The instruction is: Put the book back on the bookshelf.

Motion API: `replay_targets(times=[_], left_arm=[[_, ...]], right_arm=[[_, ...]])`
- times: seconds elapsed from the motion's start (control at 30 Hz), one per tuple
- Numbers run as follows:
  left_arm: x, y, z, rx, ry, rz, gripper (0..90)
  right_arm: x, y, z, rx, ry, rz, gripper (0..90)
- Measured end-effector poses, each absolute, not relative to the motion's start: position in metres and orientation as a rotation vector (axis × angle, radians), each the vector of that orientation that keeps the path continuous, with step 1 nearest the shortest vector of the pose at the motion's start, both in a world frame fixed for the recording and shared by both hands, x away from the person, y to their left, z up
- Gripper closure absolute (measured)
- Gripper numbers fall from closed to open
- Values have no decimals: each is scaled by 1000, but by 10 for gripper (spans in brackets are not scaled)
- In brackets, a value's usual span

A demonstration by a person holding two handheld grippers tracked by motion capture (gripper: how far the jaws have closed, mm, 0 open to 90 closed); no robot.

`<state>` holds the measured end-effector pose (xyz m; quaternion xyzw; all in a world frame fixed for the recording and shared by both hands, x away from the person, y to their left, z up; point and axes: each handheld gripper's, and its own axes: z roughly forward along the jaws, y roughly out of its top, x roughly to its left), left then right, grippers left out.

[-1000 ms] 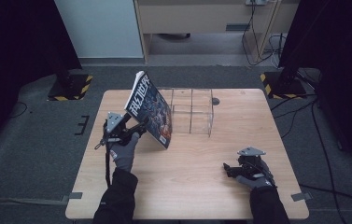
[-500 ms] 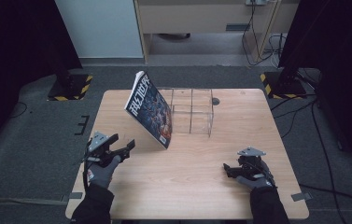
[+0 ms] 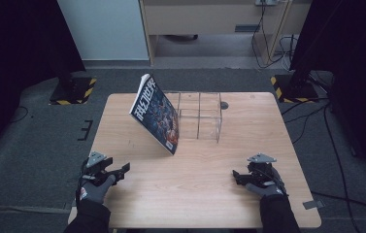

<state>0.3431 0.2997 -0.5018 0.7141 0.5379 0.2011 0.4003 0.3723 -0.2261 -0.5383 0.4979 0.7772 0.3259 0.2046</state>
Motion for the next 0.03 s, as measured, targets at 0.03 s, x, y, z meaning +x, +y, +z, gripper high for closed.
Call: replay_targets(times=[0.03], left_arm=[[344, 300, -503, 1815, 1375, 513, 177]], right_arm=[[372, -226, -538, 1394, 2168, 907, 63]])
